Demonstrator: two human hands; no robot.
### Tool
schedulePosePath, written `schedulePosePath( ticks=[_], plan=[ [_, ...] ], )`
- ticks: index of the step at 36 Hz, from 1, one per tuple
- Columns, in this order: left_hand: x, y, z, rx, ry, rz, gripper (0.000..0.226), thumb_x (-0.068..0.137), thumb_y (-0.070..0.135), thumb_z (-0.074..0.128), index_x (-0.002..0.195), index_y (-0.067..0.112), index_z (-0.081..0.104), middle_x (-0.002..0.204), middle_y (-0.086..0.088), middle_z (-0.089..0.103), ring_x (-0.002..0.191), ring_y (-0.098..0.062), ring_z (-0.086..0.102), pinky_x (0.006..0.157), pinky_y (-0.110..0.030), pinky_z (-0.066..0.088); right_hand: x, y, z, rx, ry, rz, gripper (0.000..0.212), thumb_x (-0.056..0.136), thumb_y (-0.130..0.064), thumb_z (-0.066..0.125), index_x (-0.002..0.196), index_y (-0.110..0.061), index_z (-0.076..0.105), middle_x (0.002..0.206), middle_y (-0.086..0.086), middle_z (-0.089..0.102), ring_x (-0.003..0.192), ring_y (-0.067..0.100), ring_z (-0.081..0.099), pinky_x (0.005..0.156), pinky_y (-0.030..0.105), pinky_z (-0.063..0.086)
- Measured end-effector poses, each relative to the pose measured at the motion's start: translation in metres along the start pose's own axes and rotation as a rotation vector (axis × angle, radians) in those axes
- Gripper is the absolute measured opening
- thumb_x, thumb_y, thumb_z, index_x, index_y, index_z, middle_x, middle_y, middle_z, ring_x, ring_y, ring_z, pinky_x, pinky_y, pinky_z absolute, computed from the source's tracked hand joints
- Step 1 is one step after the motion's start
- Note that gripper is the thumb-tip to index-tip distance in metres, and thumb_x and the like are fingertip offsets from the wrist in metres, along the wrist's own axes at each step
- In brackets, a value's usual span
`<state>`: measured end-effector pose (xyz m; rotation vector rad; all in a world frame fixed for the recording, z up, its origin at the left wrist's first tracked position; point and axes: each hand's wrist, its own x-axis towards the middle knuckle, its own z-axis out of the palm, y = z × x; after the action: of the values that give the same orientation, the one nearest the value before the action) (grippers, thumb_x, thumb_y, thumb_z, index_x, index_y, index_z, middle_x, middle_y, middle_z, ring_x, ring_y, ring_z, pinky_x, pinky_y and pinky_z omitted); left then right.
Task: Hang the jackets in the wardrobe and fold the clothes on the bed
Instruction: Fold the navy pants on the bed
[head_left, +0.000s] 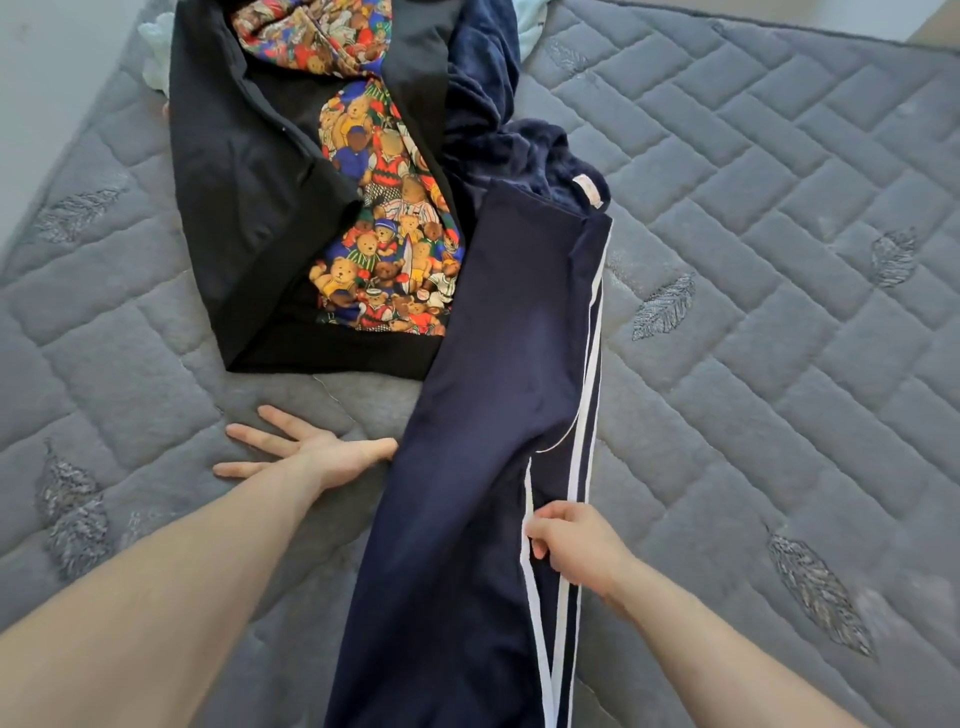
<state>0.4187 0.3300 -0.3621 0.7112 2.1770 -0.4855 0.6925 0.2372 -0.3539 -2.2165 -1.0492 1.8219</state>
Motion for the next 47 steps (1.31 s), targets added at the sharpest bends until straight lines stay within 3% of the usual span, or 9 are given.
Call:
schedulePosePath(
  ticks=[4, 9, 16, 23, 27, 31, 36, 40, 47],
  plan=[
    [0.001, -0.014, 0.009, -0.004, 0.048, 0.077, 0.169, 0.041, 0.096, 0.066, 0.15, 0.019, -0.037, 0.156, -0.019, -0.043, 0.143, -0.058, -0.026, 0.116, -0.069, -0.006, -0.021, 0.019, 0.001, 0.15, 0.41, -0.14, 0.033, 0.088, -0.013, 0.053, 0.057, -0.02, 0.041, 0.049, -0.012, 0.041, 0.046, 0.005, 0.032, 0.043, 0.018, 0.03],
    [0.002, -0.046, 0.022, 0.045, 0.077, 0.244, 0.17, 0.034, 0.1, 0.063, 0.15, 0.027, -0.038, 0.157, -0.009, -0.044, 0.146, -0.049, -0.029, 0.118, -0.065, -0.009, -0.049, 0.043, 0.005, 0.25, 0.673, -0.157, 0.039, 0.09, -0.008, 0.048, 0.059, -0.021, 0.027, 0.049, -0.01, 0.029, 0.06, 0.016, 0.026, 0.055, 0.038, 0.025],
    [0.005, -0.091, 0.033, 0.105, 0.114, 0.423, 0.147, 0.059, 0.09, 0.066, 0.157, 0.027, -0.024, 0.164, -0.003, -0.032, 0.153, -0.035, -0.024, 0.123, -0.052, -0.007, -0.055, 0.064, 0.026, 0.194, 0.516, 0.115, 0.009, 0.094, -0.025, 0.055, 0.096, -0.016, 0.057, 0.085, -0.006, 0.061, 0.084, 0.023, 0.056, 0.074, 0.037, 0.039],
    [-0.027, -0.142, 0.063, 0.001, 0.066, 0.604, 0.111, 0.078, 0.073, 0.067, 0.162, 0.033, 0.005, 0.169, 0.004, -0.017, 0.155, -0.023, -0.019, 0.124, -0.049, -0.004, -0.058, 0.07, 0.04, 0.281, 0.437, 0.063, 0.034, 0.091, -0.06, 0.059, 0.097, -0.027, 0.058, 0.096, -0.01, 0.063, 0.091, 0.015, 0.059, 0.084, 0.037, 0.043],
    [-0.069, -0.19, 0.101, -0.217, 0.081, 0.706, 0.085, 0.083, 0.048, 0.078, 0.153, 0.021, 0.038, 0.167, 0.0, 0.017, 0.154, -0.018, 0.009, 0.125, -0.036, 0.011, -0.073, 0.081, 0.048, 0.401, 0.408, 0.052, 0.048, 0.082, -0.063, 0.072, 0.108, -0.025, 0.059, 0.101, -0.011, 0.063, 0.094, 0.013, 0.063, 0.092, 0.038, 0.052],
    [-0.112, -0.238, 0.143, -0.329, 0.06, 0.672, 0.082, 0.074, 0.033, 0.086, 0.144, 0.017, 0.046, 0.132, 0.006, 0.042, 0.125, -0.014, 0.038, 0.114, -0.03, 0.029, -0.097, 0.093, 0.063, 0.26, 0.527, -0.11, 0.026, 0.082, -0.049, 0.078, 0.084, -0.026, 0.066, 0.084, -0.014, 0.067, 0.08, -0.001, 0.063, 0.067, 0.014, 0.041],
    [-0.143, -0.287, 0.173, -0.427, -0.152, 0.52, 0.079, 0.057, 0.048, 0.083, 0.126, 0.037, 0.047, 0.118, 0.013, 0.052, 0.105, -0.006, 0.061, 0.096, -0.029, 0.05, -0.101, 0.103, 0.066, 0.167, 0.691, -0.116, 0.051, 0.096, -0.037, 0.065, 0.061, -0.015, 0.034, 0.058, -0.002, 0.036, 0.057, 0.019, 0.032, 0.057, 0.035, 0.034],
    [-0.154, -0.317, 0.189, -0.353, -0.294, 0.442, 0.062, 0.054, 0.053, 0.081, 0.106, 0.038, 0.05, 0.091, 0.013, 0.071, 0.073, 0.008, 0.065, 0.069, -0.012, 0.047, -0.094, 0.104, 0.068, 0.246, 0.696, 0.02, 0.053, 0.099, -0.04, 0.058, 0.061, -0.014, 0.033, 0.058, 0.004, 0.04, 0.067, 0.03, 0.04, 0.065, 0.042, 0.035],
    [-0.164, -0.351, 0.206, -0.157, -0.372, 0.425, 0.035, 0.072, 0.045, 0.078, 0.104, 0.045, 0.061, 0.098, 0.023, 0.072, 0.101, 0.002, 0.065, 0.09, -0.019, 0.049, -0.133, 0.137, 0.11, 0.355, 0.47, 0.046, 0.042, 0.09, -0.064, 0.062, 0.097, -0.024, 0.057, 0.097, -0.01, 0.063, 0.09, 0.012, 0.06, 0.087, 0.034, 0.044]
  ],
)
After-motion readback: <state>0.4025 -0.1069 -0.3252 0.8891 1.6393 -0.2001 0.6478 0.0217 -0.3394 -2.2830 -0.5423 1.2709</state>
